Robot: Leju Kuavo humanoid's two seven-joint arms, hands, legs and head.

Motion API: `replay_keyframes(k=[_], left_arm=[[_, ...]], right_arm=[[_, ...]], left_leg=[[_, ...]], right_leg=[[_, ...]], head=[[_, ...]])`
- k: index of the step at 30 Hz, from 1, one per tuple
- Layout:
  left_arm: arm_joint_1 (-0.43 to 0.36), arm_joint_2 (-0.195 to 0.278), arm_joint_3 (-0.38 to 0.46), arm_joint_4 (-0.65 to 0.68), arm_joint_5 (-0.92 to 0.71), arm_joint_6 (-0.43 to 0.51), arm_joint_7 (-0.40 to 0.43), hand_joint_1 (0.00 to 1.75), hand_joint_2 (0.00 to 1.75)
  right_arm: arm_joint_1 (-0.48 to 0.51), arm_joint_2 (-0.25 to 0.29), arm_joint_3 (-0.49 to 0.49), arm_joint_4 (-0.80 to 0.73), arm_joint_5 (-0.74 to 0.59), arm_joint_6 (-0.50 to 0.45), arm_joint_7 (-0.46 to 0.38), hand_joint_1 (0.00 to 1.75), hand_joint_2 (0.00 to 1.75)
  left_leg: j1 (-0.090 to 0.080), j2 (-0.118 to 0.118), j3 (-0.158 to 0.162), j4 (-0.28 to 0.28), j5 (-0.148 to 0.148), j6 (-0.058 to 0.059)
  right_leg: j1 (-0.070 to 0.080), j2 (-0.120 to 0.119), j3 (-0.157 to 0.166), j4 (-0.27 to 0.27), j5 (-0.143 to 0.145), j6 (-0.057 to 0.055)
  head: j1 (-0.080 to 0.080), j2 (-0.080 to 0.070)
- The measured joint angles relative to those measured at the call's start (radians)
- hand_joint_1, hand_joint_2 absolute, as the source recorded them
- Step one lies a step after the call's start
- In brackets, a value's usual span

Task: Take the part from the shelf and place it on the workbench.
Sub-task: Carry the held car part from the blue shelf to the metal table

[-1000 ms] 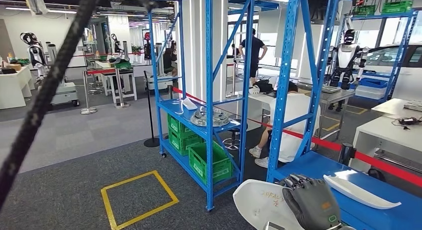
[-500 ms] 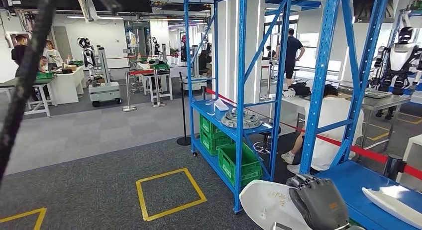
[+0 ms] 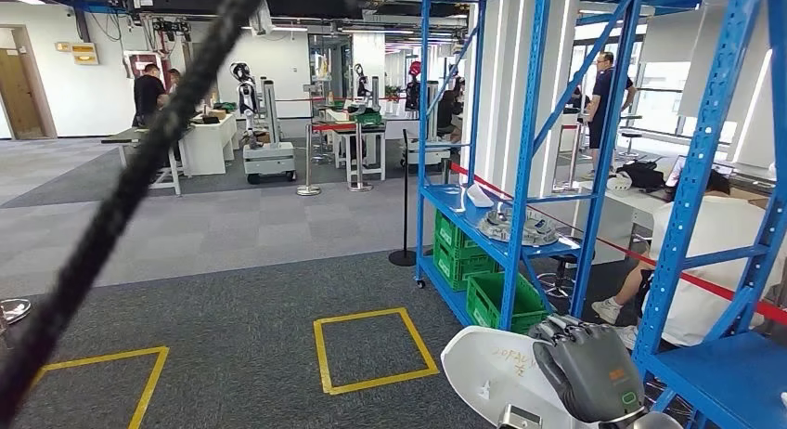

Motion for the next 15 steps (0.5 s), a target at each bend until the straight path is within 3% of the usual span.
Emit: replay_keyframes(k=[1,3,5,6,7,10,12,14,15], left_arm=[[0.0,0.001,0.0,0.0,0.002,0.0,0.0,0.0,1.75],[-0.001,0.002,0.0,0.0,0.005,0.0,-0.002,0.0,1.75],[-0.001,0.002,0.0,0.0,0.006,0.0,-0.002,0.0,1.75],[0.0,0.002,0.0,0.0,0.006,-0.001,-0.002,0.0,1.75],[0.0,0.002,0.0,0.0,0.005,-0.001,-0.002,0.0,1.75],[-0.002,0.003,0.0,0.0,0.005,-0.006,-0.001,0.0,1.75],[-0.001,0.005,0.0,0.0,0.005,-0.008,0.001,0.0,1.75],[0.003,0.008,0.0,0.0,0.006,-0.009,0.002,0.0,1.75],[0.005,0.01,0.0,0.0,0.007,-0.009,0.002,0.0,1.75]], right_arm=[[-0.004,-0.001,0.0,0.001,-0.001,0.001,-0.001,1.75,1.75],[-0.01,-0.002,0.001,0.007,-0.002,0.002,-0.002,1.75,1.75],[-0.012,-0.003,0.004,0.015,-0.002,0.005,0.0,1.75,1.75],[-0.012,-0.003,0.006,0.018,-0.002,0.005,0.002,1.75,1.75],[-0.013,-0.002,0.008,0.02,-0.001,0.005,0.007,1.75,1.75],[-0.016,0.003,0.009,0.022,0.012,0.001,0.03,1.75,1.75],[-0.013,0.014,0.011,0.022,0.027,-0.006,0.046,1.75,1.75],[-0.01,0.03,0.013,0.021,0.041,-0.013,0.057,1.75,1.75],[-0.009,0.04,0.015,0.02,0.047,-0.015,0.061,1.75,1.75]], left_leg=[[0.002,-0.01,0.001,-0.003,0.003,0.006],[0.005,-0.03,0.001,-0.006,0.007,0.012],[0.005,-0.054,-0.002,-0.004,0.009,0.014],[0.005,-0.067,-0.004,-0.002,0.009,0.014],[0.005,-0.081,-0.005,0.0,0.009,0.013],[0.005,-0.118,-0.009,0.007,0.011,0.006],[0.007,-0.138,-0.015,0.006,0.015,-0.008],[0.011,-0.155,-0.022,0.0,0.02,-0.023],[0.011,-0.146,-0.026,0.005,0.017,-0.028]], right_leg=[[-0.003,0.028,-0.011,0.026,-0.017,0.006],[-0.009,0.09,-0.063,0.137,-0.074,0.014],[-0.01,0.108,-0.125,0.258,-0.114,0.017],[-0.01,0.11,-0.137,0.275,-0.109,0.017],[-0.011,0.112,-0.128,0.252,-0.085,0.016],[-0.017,0.152,-0.036,0.056,0.002,0.01],[-0.015,0.168,-0.011,-0.001,0.011,0.006],[-0.011,0.149,-0.007,-0.007,0.016,-0.003],[-0.012,0.139,-0.004,-0.012,0.02,-0.01]], head=[[0.0,0.0],[0.002,0.0],[0.003,0.0],[0.004,0.0],[0.004,0.0],[0.004,0.0],[0.003,0.0],[0.003,0.0],[0.002,0.0]])
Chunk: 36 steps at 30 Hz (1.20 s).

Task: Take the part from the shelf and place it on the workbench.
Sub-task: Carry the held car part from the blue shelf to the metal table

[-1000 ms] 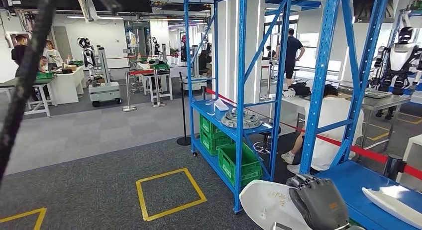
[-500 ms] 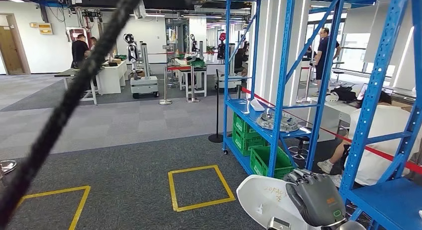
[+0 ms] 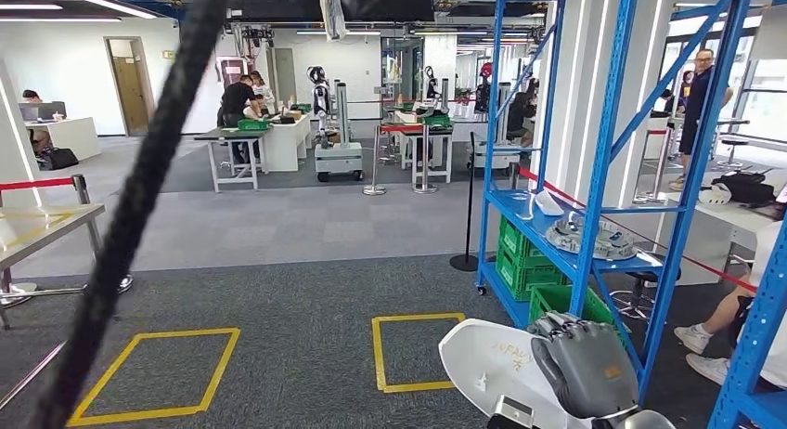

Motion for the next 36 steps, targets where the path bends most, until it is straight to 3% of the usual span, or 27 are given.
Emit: replay_keyframes(k=[1,3,5,6,7,9,11,12,14,16,17,19,21,22,23,24,26,28,29,30,32,34,36], left_arm=[[0.001,0.002,0.0,0.0,0.001,0.0,0.0,0.0,1.75],[0.001,0.004,0.0,0.0,0.001,0.0,-0.001,0.0,1.75],[0.002,0.005,0.0,0.001,0.001,0.0,-0.001,0.0,1.75],[0.003,0.005,0.0,0.001,0.001,0.0,-0.001,0.0,1.75],[0.004,0.005,0.0,0.001,0.001,0.0,0.0,0.0,1.75],[0.004,0.007,0.0,0.0,0.001,0.0,0.0,0.0,1.75],[0.003,0.009,0.0,0.0,0.003,0.001,0.0,0.0,1.75],[0.003,0.01,0.0,0.0,0.004,0.001,0.0,0.0,1.75],[0.006,0.013,0.0,0.0,0.008,0.003,-0.003,0.0,1.75],[0.009,0.016,0.0,0.0,0.008,0.005,-0.006,0.0,1.75],[0.008,0.017,0.0,0.0,0.008,0.005,-0.009,0.0,1.75],[0.008,0.018,0.0,0.0,0.008,0.004,-0.012,0.0,1.75],[0.008,0.017,0.0,0.0,0.007,-0.002,-0.012,0.0,1.75],[0.008,0.016,0.0,0.0,0.006,-0.006,-0.011,0.0,1.75],[0.008,0.015,0.0,0.0,0.004,-0.009,-0.009,0.0,1.75],[0.007,0.015,0.0,0.0,0.002,-0.012,-0.006,0.0,1.75],[0.005,0.013,0.0,0.0,-0.001,-0.015,0.0,0.0,1.75],[0.004,0.012,0.0,0.001,-0.001,-0.017,0.003,0.0,1.75],[0.004,0.012,0.0,0.001,-0.002,-0.018,0.004,0.0,1.75],[0.005,0.011,0.0,0.002,-0.001,-0.018,0.005,0.0,1.75],[0.005,0.011,0.0,0.002,0.0,-0.018,0.005,0.0,1.75],[0.004,0.011,0.0,0.003,0.0,-0.018,0.005,0.0,1.75],[0.006,0.01,0.0,0.004,0.001,-0.018,0.005,0.0,1.75]], right_arm=[[0.0,0.009,0.002,-0.001,0.006,-0.002,0.003,1.75,1.75],[0.0,0.025,0.004,-0.002,0.015,0.0,0.005,1.75,1.75],[-0.001,0.037,0.005,-0.001,0.023,0.006,0.005,1.75,1.75],[-0.003,0.043,0.006,0.001,0.025,0.01,0.004,1.75,1.75],[-0.007,0.05,0.007,0.003,0.028,0.014,0.002,1.75,1.75],[-0.02,0.062,0.009,0.01,0.031,0.019,-0.002,1.75,1.75],[-0.037,0.072,0.01,0.017,0.032,0.022,-0.008,1.75,1.75],[-0.045,0.077,0.011,0.021,0.033,0.022,-0.012,1.75,1.75],[-0.058,0.09,0.014,0.032,0.034,0.023,-0.017,1.75,1.75],[-0.069,0.102,0.016,0.042,0.034,0.023,-0.019,1.75,1.75],[-0.073,0.104,0.017,0.047,0.034,0.022,-0.019,1.75,1.75],[-0.075,0.106,0.018,0.058,0.035,0.019,-0.019,1.75,1.75],[-0.068,0.106,0.018,0.068,0.035,0.013,-0.019,1.75,1.75],[-0.063,0.106,0.018,0.071,0.035,0.01,-0.02,1.75,1.75],[-0.061,0.106,0.017,0.073,0.035,0.008,-0.02,1.75,1.75],[-0.061,0.106,0.017,0.074,0.035,0.006,-0.02,1.75,1.75],[-0.064,0.106,0.017,0.074,0.034,0.005,-0.019,1.75,1.75],[-0.066,0.106,0.016,0.074,0.034,0.004,-0.019,1.75,1.75],[-0.067,0.106,0.016,0.074,0.033,0.003,-0.02,1.75,1.75],[-0.068,0.106,0.016,0.074,0.032,0.002,-0.02,1.75,1.75],[-0.071,0.107,0.016,0.074,0.029,0.0,-0.021,1.75,1.75],[-0.069,0.107,0.014,0.075,0.026,-0.002,-0.021,1.75,1.75],[-0.06,0.107,0.013,0.076,0.025,-0.004,-0.02,1.75,1.75]], left_leg=[[-0.001,0.02,-0.011,0.019,-0.012,-0.003],[-0.003,0.078,-0.059,0.12,-0.069,-0.007],[-0.002,0.105,-0.117,0.244,-0.122,-0.012],[-0.002,0.109,-0.128,0.271,-0.126,-0.014],[-0.001,0.113,-0.12,0.26,-0.112,-0.015],[-0.001,0.139,-0.051,0.137,-0.055,-0.015],[-0.004,0.17,0.009,0.026,-0.021,-0.006],[-0.006,0.175,0.019,0.006,-0.019,0.001],[-0.008,0.155,0.017,0.004,-0.016,0.015],[-0.005,0.135,0.017,0.001,-0.012,0.026],[-0.003,0.125,0.018,-0.001,-0.01,0.031],[-0.001,0.105,0.017,-0.001,-0.009,0.037],[-0.002,0.08,0.015,0.0,-0.008,0.039],[-0.003,0.067,0.014,0.001,-0.007,0.039],[-0.003,0.054,0.014,0.002,-0.006,0.038],[-0.002,0.042,0.014,0.003,-0.005,0.036],[-0.002,0.021,0.01,0.004,-0.002,0.028],[0.002,0.002,0.004,0.0,0.004,0.016],[0.003,-0.008,0.002,-0.003,0.008,0.008],[0.005,-0.007,-0.002,-0.003,0.008,0.003],[0.001,0.038,-0.023,0.035,-0.017,-0.005],[-0.001,0.096,-0.076,0.148,-0.079,-0.011],[0.0,0.111,-0.126,0.259,-0.122,-0.017]], right_leg=[[-0.001,-0.01,0.003,-0.005,0.004,-0.008],[0.0,-0.033,0.005,-0.01,0.006,-0.018],[0.003,-0.056,0.004,-0.01,0.005,-0.021],[0.004,-0.067,0.004,-0.009,0.005,-0.022],[0.004,-0.079,0.004,-0.009,0.004,-0.021],[0.004,-0.1,0.004,-0.005,0.001,-0.017],[0.009,-0.119,0.004,0.002,-0.006,-0.007],[0.011,-0.127,0.004,0.003,-0.008,-0.002],[0.012,-0.142,0.007,0.002,-0.01,0.006],[0.007,-0.116,0.001,0.023,-0.027,0.017],[0.005,-0.089,-0.014,0.059,-0.05,0.023],[0.002,-0.042,-0.074,0.187,-0.111,0.027],[0.003,-0.032,-0.127,0.289,-0.141,0.026],[0.003,-0.03,-0.13,0.288,-0.128,0.023],[0.003,-0.025,-0.112,0.247,-0.098,0.018],[0.003,-0.014,-0.079,0.177,-0.061,0.013],[0.003,0.026,-0.02,0.05,-0.014,0.007],[0.007,0.04,-0.002,0.006,-0.009,0.006],[0.009,0.028,0.0,0.002,-0.006,0.004],[0.009,0.017,0.003,-0.003,-0.003,-0.001],[0.007,-0.005,0.01,-0.014,0.004,-0.012],[0.008,-0.03,0.012,-0.018,0.006,-0.02],[0.01,-0.054,0.012,-0.018,0.004,-0.022]], head=[[-0.001,0.0],[-0.004,0.0],[-0.005,0.0],[-0.005,0.0],[-0.005,0.0],[-0.005,0.0],[-0.005,0.0],[-0.004,0.0],[-0.003,0.0],[-0.003,0.0],[-0.002,0.0],[0.0,0.0],[0.001,0.0],[0.001,0.0],[0.001,0.0],[0.002,0.0],[0.001,0.0],[0.0,0.0],[0.0,0.0],[0.0,0.0],[-0.002,0.0],[-0.004,0.0],[-0.005,0.0]])
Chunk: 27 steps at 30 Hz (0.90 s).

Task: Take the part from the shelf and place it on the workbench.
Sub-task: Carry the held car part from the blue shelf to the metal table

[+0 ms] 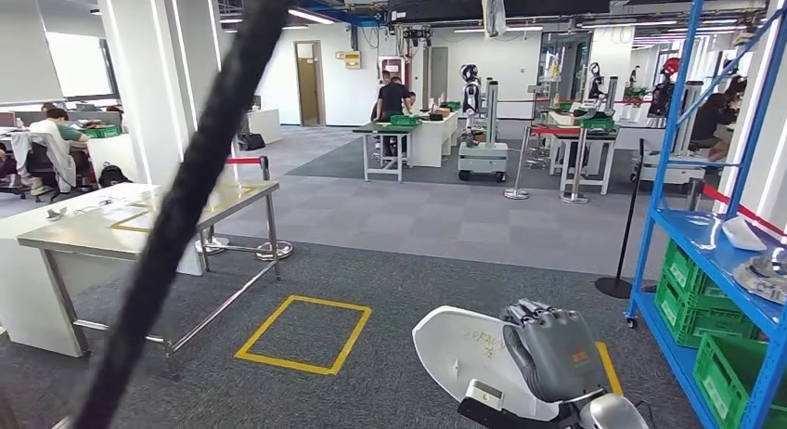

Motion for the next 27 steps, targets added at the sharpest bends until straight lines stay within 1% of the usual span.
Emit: replay_keyframes(k=[1,2,3,4,5,6,7,8,9,10,11,12,13,14,15,16,17,18,19,20,21,22,23,24,25,26,27], left_arm=[[0.001,0.0,0.0,0.001,0.0,0.0,0.001,0.0,1.75],[0.002,0.0,0.0,0.001,0.0,-0.001,0.002,0.0,1.75],[0.003,0.002,0.0,0.001,0.0,-0.003,0.004,0.0,1.75],[0.002,0.003,0.0,0.001,-0.001,-0.004,0.006,0.0,1.75],[0.002,0.004,0.0,0.001,-0.001,-0.006,0.008,0.0,1.75],[0.002,0.004,0.0,0.001,-0.002,-0.007,0.009,0.0,1.75],[0.002,0.004,0.0,0.001,-0.002,-0.008,0.01,0.0,1.75],[0.003,0.005,0.0,0.001,-0.002,-0.01,0.011,0.0,1.75],[0.003,0.006,0.0,0.001,-0.002,-0.012,0.012,0.0,1.75],[0.003,0.007,0.0,0.001,-0.001,-0.013,0.011,0.0,1.75],[0.002,0.008,0.0,0.0,0.0,-0.015,0.011,0.0,1.75],[0.001,0.01,0.0,0.0,0.0,-0.015,0.01,0.0,1.75],[0.0,0.011,0.0,-0.001,0.001,-0.015,0.01,0.0,1.75],[0.0,0.011,0.0,-0.001,0.002,-0.015,0.009,0.0,1.75],[0.001,0.011,0.0,-0.001,0.003,-0.015,0.008,0.0,1.75],[0.002,0.011,0.0,-0.001,0.004,-0.015,0.008,0.0,1.75],[0.003,0.011,0.0,-0.001,0.005,-0.015,0.007,0.0,1.75],[0.004,0.011,0.0,-0.001,0.006,-0.015,0.006,0.0,1.75],[0.004,0.011,0.0,-0.001,0.006,-0.015,0.005,0.0,1.75],[0.003,0.01,0.0,-0.001,0.007,-0.015,0.005,0.0,1.75],[0.003,0.011,0.0,-0.001,0.007,-0.015,0.004,0.0,1.75],[0.004,0.011,0.0,-0.001,0.008,-0.015,0.004,0.0,1.75],[0.005,0.011,0.0,-0.001,0.01,-0.016,0.004,0.0,1.75],[0.007,0.012,0.001,-0.001,0.012,-0.016,0.004,0.0,1.75],[0.009,0.012,0.001,-0.001,0.014,-0.016,0.004,0.0,1.75],[0.01,0.013,0.001,-0.001,0.016,-0.017,0.004,0.0,1.75],[0.008,0.014,0.002,-0.001,0.017,-0.017,0.004,0.0,1.75]], right_arm=[[0.005,0.0,0.0,0.0,0.0,-0.002,0.001,1.75,1.75],[0.01,0.0,0.0,0.001,0.0,-0.003,0.002,1.75,1.75],[0.012,0.0,0.0,0.001,0.001,-0.005,0.004,1.75,1.75],[0.014,0.0,-0.001,0.001,0.001,-0.006,0.005,1.75,1.75],[0.014,0.0,-0.002,0.001,0.002,-0.007,0.006,1.75,1.75],[0.015,0.0,-0.003,0.001,0.002,-0.008,0.006,1.75,1.75],[0.015,0.001,-0.004,0.001,0.003,-0.009,0.006,1.75,1.75],[0.016,0.001,-0.004,0.001,0.004,-0.009,0.006,1.75,1.75],[0.016,0.001,-0.004,0.001,0.005,-0.01,0.005,1.75,1.75],[0.016,0.002,-0.004,0.001,0.006,-0.01,0.004,1.75,1.75],[0.016,0.002,-0.004,0.001,0.007,-0.01,0.003,1.75,1.75],[0.016,0.002,-0.004,0.002,0.007,-0.011,0.002,1.75,1.75],[0.017,0.002,-0.004,0.003,0.008,-0.011,0.001,1.75,1.75],[0.019,0.002,-0.004,0.005,0.008,-0.011,0.001,1.75,1.75],[0.021,0.002,-0.004,0.007,0.008,-0.01,0.002,1.75,1.75],[0.022,0.003,-0.004,0.009,0.008,-0.01,0.002,1.75,1.75],[0.023,0.003,-0.004,0.011,0.009,-0.01,0.002,1.75,1.75],[0.021,0.004,-0.004,0.012,0.009,-0.01,0.002,1.75,1.75],[0.019,0.005,-0.004,0.013,0.009,-0.01,0.002,1.75,1.75],[0.017,0.006,-0.004,0.013,0.009,-0.01,0.001,1.75,1.75],[0.014,0.007,-0.004,0.013,0.009,-0.01,0.001,1.75,1.75],[0.013,0.008,-0.004,0.014,0.01,-0.009,0.001,1.75,1.75],[0.012,0.011,-0.004,0.015,0.011,-0.009,0.0,1.75,1.75],[0.011,0.014,-0.004,0.016,0.012,-0.008,-0.001,1.75,1.75],[0.009,0.019,-0.004,0.017,0.014,-0.008,-0.002,1.75,1.75],[0.006,0.023,-0.004,0.018,0.015,-0.008,-0.004,1.75,1.75],[0.003,0.025,-0.003,0.02,0.016,-0.008,-0.005,1.75,1.75]], left_leg=[[0.0,0.002,-0.002,0.01,0.004,-0.002],[0.001,0.006,0.017,-0.021,0.026,-0.003],[0.001,0.017,0.054,-0.086,0.058,-0.003],[-0.002,0.038,0.093,-0.156,0.081,-0.001],[-0.003,0.056,0.124,-0.213,0.098,0.005],[-0.005,0.067,0.141,-0.246,0.105,0.013],[-0.007,0.068,0.144,-0.254,0.103,0.021],[-0.007,0.057,0.144,-0.255,0.106,0.029],[-0.006,0.046,0.143,-0.256,0.108,0.036],[-0.004,0.036,0.144,-0.258,0.11,0.041],[-0.002,0.027,0.145,-0.261,0.113,0.047],[0.001,0.017,0.145,-0.263,0.115,0.052],[0.001,0.006,0.145,-0.263,0.116,0.054],[0.001,-0.005,0.143,-0.262,0.116,0.056],[0.001,-0.017,0.142,-0.261,0.117,0.057],[0.0,-0.029,0.141,-0.26,0.118,0.057],[0.0,-0.042,0.141,-0.259,0.119,0.056],[0.0,-0.055,0.14,-0.258,0.12,0.055],[0.001,-0.068,0.14,-0.258,0.121,0.052],[0.0,-0.079,0.138,-0.257,0.123,0.048],[0.0,-0.09,0.135,-0.257,0.125,0.043],[0.001,-0.099,0.131,-0.258,0.128,0.036],[0.001,-0.109,0.128,-0.261,0.132,0.029],[0.003,-0.116,0.124,-0.264,0.135,0.022],[0.003,-0.108,0.12,-0.261,0.134,0.016],[0.002,-0.087,0.11,-0.245,0.122,0.012],[0.0,-0.059,0.092,-0.207,0.097,0.008]], right_leg=[[0.0,-0.012,0.0,0.001,-0.001,0.0],[0.0,-0.024,0.0,0.002,-0.002,0.001],[0.0,-0.036,0.001,0.004,-0.004,0.003],[0.001,-0.046,0.001,0.007,-0.007,0.007],[0.004,-0.056,0.001,0.011,-0.011,0.011],[0.006,-0.065,0.001,0.014,-0.014,0.015],[0.009,-0.073,0.001,0.015,-0.016,0.02],[0.009,-0.083,0.003,0.014,-0.017,0.025],[0.008,-0.086,0.004,0.014,-0.019,0.03],[0.006,-0.074,0.002,0.022,-0.026,0.037],[0.002,-0.052,-0.007,0.046,-0.043,0.043],[-0.001,-0.024,-0.028,0.093,-0.069,0.048],[-0.004,0.002,-0.058,0.157,-0.1,0.052],[-0.005,0.015,-0.092,0.229,-0.13,0.054],[-0.005,0.02,-0.121,0.284,-0.146,0.055],[-0.006,0.021,-0.135,0.306,-0.144,0.054],[-0.006,0.024,-0.128,0.287,-0.122,0.052],[-0.007,0.031,-0.103,0.231,-0.087,0.048],[-0.009,0.049,-0.068,0.156,-0.054,0.044],[-0.01,0.067,-0.036,0.088,-0.03,0.041],[-0.009,0.079,-0.016,0.042,-0.018,0.039],[-0.008,0.086,-0.007,0.021,-0.016,0.038],[-0.005,0.078,-0.007,0.018,-0.016,0.036],[-0.006,0.067,-0.005,0.014,-0.012,0.031],[-0.007,0.057,-0.003,0.01,-0.007,0.025],[-0.008,0.046,-0.001,0.005,-0.003,0.017],[-0.009,0.034,0.001,0.0,0.001,0.011]], head=[[0.0,0.0],[0.0,0.0],[0.0,0.0],[0.0,0.0],[0.0,0.0],[0.001,0.0],[0.001,0.0],[0.002,0.0],[0.003,0.0],[0.003,0.0],[0.003,0.0],[0.004,0.0],[0.005,0.0],[0.006,0.0],[0.006,0.0],[0.007,0.0],[0.007,0.0],[0.007,0.0],[0.008,0.0],[0.007,0.0],[0.007,0.0],[0.007,0.0],[0.007,0.0],[0.007,0.0],[0.007,0.0],[0.005,0.0],[0.004,0.0]])
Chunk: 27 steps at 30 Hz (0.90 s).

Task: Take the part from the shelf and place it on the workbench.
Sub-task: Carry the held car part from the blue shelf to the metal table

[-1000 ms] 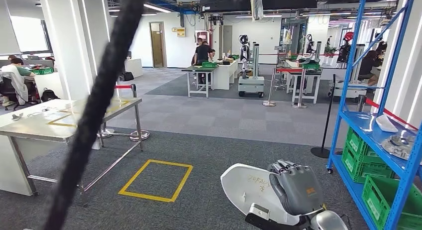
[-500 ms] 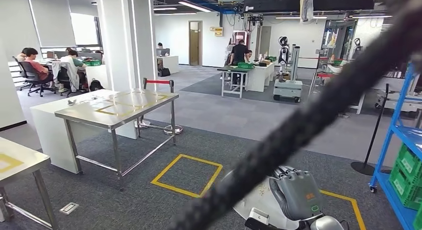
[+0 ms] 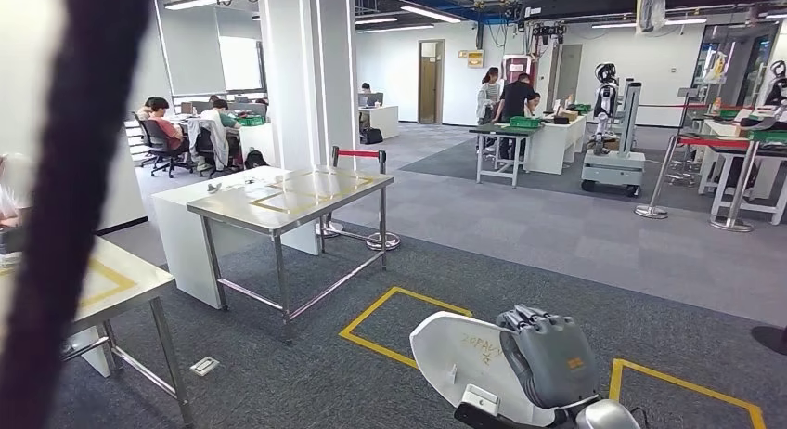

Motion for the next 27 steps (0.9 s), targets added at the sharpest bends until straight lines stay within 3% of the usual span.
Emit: replay_keyframes(k=[2,4,5,6,8,9,10,13,15,17,18,19,20,22,24,26,27], left_arm=[[-0.002,0.0,0.0,0.0,0.001,0.0,-0.001,0.0,1.75],[-0.001,-0.001,0.0,0.001,0.001,-0.001,-0.001,0.0,1.75],[0.0,-0.001,0.001,0.001,0.001,-0.001,-0.001,0.0,1.75],[0.0,0.0,0.001,0.002,0.001,-0.003,0.0,0.0,1.75],[-0.001,0.002,0.001,0.001,0.002,-0.007,0.0,0.0,1.75],[-0.002,0.003,0.001,0.001,0.002,-0.009,0.0,0.0,1.75],[-0.002,0.003,0.001,0.001,0.002,-0.01,0.001,0.0,1.75],[0.0,0.003,0.001,0.001,0.002,-0.013,0.004,0.0,1.75],[-0.001,0.004,0.002,0.0,0.002,-0.013,0.007,0.0,1.75],[-0.003,0.004,0.003,0.0,0.002,-0.014,0.007,0.0,1.75],[-0.003,0.003,0.003,0.0,0.002,-0.015,0.006,0.0,1.75],[-0.002,0.003,0.003,0.0,0.002,-0.016,0.006,0.0,1.75],[-0.002,0.002,0.004,0.0,0.002,-0.018,0.006,0.0,1.75],[-0.002,0.002,0.005,0.0,0.002,-0.019,0.006,0.0,1.75],[-0.002,0.0,0.006,0.0,0.002,-0.019,0.006,0.0,1.75],[-0.002,-0.001,0.008,0.0,0.002,-0.02,0.006,0.0,1.75],[-0.001,-0.002,0.008,0.0,0.002,-0.02,0.006,0.0,1.75]], right_arm=[[-0.004,0.004,0.0,0.006,0.002,0.0,-0.002,1.75,1.75],[-0.005,0.01,0.001,0.013,0.002,0.001,-0.004,1.75,1.75],[-0.005,0.013,0.002,0.016,0.002,0.001,-0.005,1.75,1.75],[-0.006,0.016,0.002,0.019,0.002,0.001,-0.005,1.75,1.75],[-0.011,0.019,0.002,0.022,0.003,0.001,-0.006,1.75,1.75],[-0.014,0.02,0.002,0.023,0.003,0.001,-0.006,1.75,1.75],[-0.017,0.021,0.003,0.024,0.004,0.001,-0.006,1.75,1.75],[-0.022,0.026,0.005,0.025,0.007,0.002,-0.005,1.75,1.75],[-0.024,0.028,0.006,0.025,0.008,0.001,-0.005,1.75,1.75],[-0.023,0.028,0.005,0.027,0.008,0.002,-0.005,1.75,1.75],[-0.021,0.028,0.006,0.029,0.008,0.002,-0.004,1.75,1.75],[-0.018,0.028,0.006,0.03,0.008,0.002,-0.004,1.75,1.75],[-0.016,0.028,0.006,0.031,0.007,0.003,-0.005,1.75,1.75],[-0.017,0.028,0.006,0.033,0.004,0.003,-0.005,1.75,1.75],[-0.021,0.029,0.006,0.033,0.002,0.003,-0.005,1.75,1.75],[-0.024,0.03,0.006,0.033,0.002,0.004,-0.006,1.75,1.75],[-0.026,0.033,0.006,0.034,0.002,0.005,-0.006,1.75,1.75]], left_leg=[[-0.001,0.047,-0.056,0.129,-0.069,-0.007],[0.002,0.057,-0.096,0.224,-0.102,-0.014],[0.003,0.06,-0.089,0.218,-0.091,-0.016],[0.004,0.067,-0.062,0.171,-0.065,-0.018],[0.003,0.102,0.015,0.034,-0.012,-0.016],[0.002,0.115,0.042,-0.015,0.002,-0.009],[0.0,0.122,0.054,-0.04,0.007,-0.001],[0.0,0.095,0.052,-0.045,0.009,0.024],[0.004,0.075,0.052,-0.048,0.013,0.036],[0.006,0.055,0.05,-0.048,0.016,0.042],[0.006,0.045,0.049,-0.048,0.017,0.044],[0.006,0.033,0.048,-0.048,0.017,0.044],[0.006,0.02,0.048,-0.048,0.018,0.044],[0.006,-0.006,0.047,-0.048,0.021,0.041],[0.006,-0.028,0.044,-0.047,0.026,0.033],[0.009,-0.047,0.037,-0.049,0.032,0.021],[0.011,-0.057,0.034,-0.052,0.035,0.013]], right_leg=[[0.002,-0.023,0.0,-0.001,0.001,-0.007],[0.003,-0.048,-0.001,-0.001,0.0,-0.007],[0.002,-0.059,-0.001,-0.001,-0.001,-0.007],[0.002,-0.071,-0.001,0.0,-0.002,-0.005],[0.004,-0.091,-0.001,0.008,-0.008,0.004],[0.006,-0.1,-0.001,0.012,-0.012,0.009],[0.009,-0.109,-0.002,0.015,-0.015,0.015],[0.01,-0.127,0.002,0.018,-0.021,0.029],[0.003,-0.088,-0.016,0.066,-0.055,0.041],[-0.001,-0.031,-0.074,0.193,-0.118,0.048],[-0.001,-0.018,-0.108,0.262,-0.144,0.049],[-0.001,-0.013,-0.131,0.303,-0.152,0.049],[0.0,-0.011,-0.136,0.308,-0.141,0.046],[0.0,0.004,-0.089,0.201,-0.072,0.036],[0.0,0.043,-0.026,0.066,-0.022,0.025],[0.004,0.058,-0.007,0.017,-0.017,0.021],[0.006,0.048,-0.005,0.014,-0.015,0.02]], head=[[-0.002,0.0],[-0.003,0.0],[-0.003,0.0],[-0.003,0.0],[-0.003,0.0],[-0.002,0.0],[-0.002,0.0],[0.0,0.0],[0.001,0.0],[0.002,0.0],[0.002,0.0],[0.003,0.0],[0.003,0.0],[0.004,0.0],[0.003,0.0],[0.003,0.0],[0.003,0.0]])
